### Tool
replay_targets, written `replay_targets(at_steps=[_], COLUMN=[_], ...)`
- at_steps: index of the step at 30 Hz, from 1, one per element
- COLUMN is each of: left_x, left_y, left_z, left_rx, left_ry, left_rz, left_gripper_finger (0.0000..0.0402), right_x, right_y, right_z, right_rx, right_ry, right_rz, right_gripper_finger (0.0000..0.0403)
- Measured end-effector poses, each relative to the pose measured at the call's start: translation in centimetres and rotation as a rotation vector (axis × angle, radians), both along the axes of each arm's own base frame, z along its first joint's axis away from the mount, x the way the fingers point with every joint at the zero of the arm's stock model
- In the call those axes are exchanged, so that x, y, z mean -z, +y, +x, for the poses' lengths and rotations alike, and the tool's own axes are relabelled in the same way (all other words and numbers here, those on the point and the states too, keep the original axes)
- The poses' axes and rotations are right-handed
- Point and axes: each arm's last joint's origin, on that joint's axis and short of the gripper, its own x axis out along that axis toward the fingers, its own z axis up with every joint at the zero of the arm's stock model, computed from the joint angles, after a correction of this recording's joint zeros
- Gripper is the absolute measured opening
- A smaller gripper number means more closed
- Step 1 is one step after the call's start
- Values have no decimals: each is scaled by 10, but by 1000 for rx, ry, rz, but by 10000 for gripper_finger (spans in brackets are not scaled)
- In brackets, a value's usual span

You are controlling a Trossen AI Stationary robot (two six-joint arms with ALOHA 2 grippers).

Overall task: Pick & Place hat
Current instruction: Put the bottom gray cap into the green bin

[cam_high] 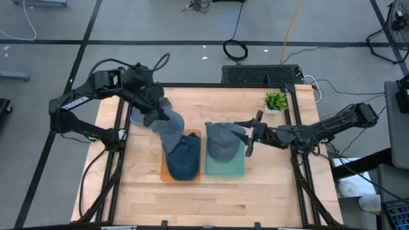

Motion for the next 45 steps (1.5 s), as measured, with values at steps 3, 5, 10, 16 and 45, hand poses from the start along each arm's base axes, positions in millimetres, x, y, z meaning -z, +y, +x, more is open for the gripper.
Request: replay_targets(at_steps=[3, 5, 10, 16, 45], left_x=[4, 4, -1, -10, -48], left_y=[-4, -9, -23, -40, -81], left_z=[4, 6, 12, 21, 39], left_rx=[31, 72, 174, 309, 442], left_ry=[26, 18, -64, -214, -741], left_rz=[0, 14, 69, 159, 651], left_gripper_finger=[8, 8, 8, 8, 8], right_x=[0, 0, 2, 3, 3], right_y=[-4, -6, -12, -16, -20], right_z=[2, 4, 7, 13, 18], right_rx=[-101, -161, -219, -198, -341], right_ry=[-23, -34, -54, -112, -130], right_rz=[106, 195, 382, 551, 844], right_gripper_finger=[155, 155, 155, 155, 209])
